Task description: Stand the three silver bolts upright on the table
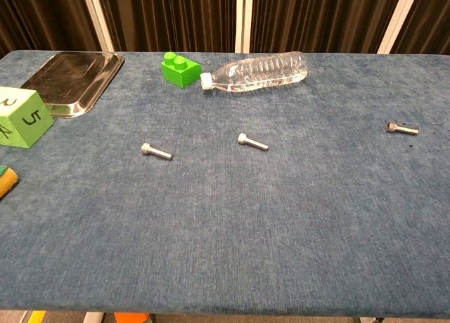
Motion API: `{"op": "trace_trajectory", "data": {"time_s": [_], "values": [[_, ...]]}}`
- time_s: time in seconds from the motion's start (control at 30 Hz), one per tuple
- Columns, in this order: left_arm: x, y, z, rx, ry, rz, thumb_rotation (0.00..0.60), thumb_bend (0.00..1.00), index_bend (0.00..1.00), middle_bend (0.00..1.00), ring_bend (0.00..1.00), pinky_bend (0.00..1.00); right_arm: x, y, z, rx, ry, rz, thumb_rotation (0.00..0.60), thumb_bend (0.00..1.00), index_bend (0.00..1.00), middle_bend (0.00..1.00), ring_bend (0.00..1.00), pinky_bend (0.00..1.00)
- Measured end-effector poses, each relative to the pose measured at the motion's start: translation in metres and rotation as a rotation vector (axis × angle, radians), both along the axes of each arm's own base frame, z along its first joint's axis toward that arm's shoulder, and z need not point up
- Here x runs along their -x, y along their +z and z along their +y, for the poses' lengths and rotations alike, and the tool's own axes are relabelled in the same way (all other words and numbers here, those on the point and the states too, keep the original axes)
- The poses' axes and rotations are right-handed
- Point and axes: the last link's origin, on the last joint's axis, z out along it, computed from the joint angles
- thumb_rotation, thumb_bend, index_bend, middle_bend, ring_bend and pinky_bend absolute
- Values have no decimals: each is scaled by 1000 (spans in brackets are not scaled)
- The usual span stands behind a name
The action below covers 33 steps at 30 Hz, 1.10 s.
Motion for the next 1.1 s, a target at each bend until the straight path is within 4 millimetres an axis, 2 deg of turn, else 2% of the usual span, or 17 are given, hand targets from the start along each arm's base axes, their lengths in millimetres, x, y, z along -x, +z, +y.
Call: {"op": "trace_trajectory", "data": {"time_s": [0.33,0.53,0.63,0.83,0.97,1.1], "values": [[-3,-1,-5,8,4,28,600,247,271,142,5,0,2,1,4,-1,16,-8,600,299,87,142,0,0],[-23,-2,11,40,-88,73,600,247,271,142,5,0,3,3,6,3,21,-6,600,299,87,142,0,0],[-40,-5,28,68,-158,81,600,248,271,142,5,0,2,5,7,13,29,-4,600,299,87,142,0,0],[-90,-23,72,174,-331,92,600,251,277,142,5,0,1,7,9,14,31,9,600,299,87,142,0,0],[-131,-45,101,269,-452,109,600,268,278,163,6,0,1,10,11,22,20,20,600,299,87,142,0,0],[-178,-77,130,381,-569,118,600,305,297,179,7,0,2,12,11,32,3,25,600,299,87,142,0,0]]}}
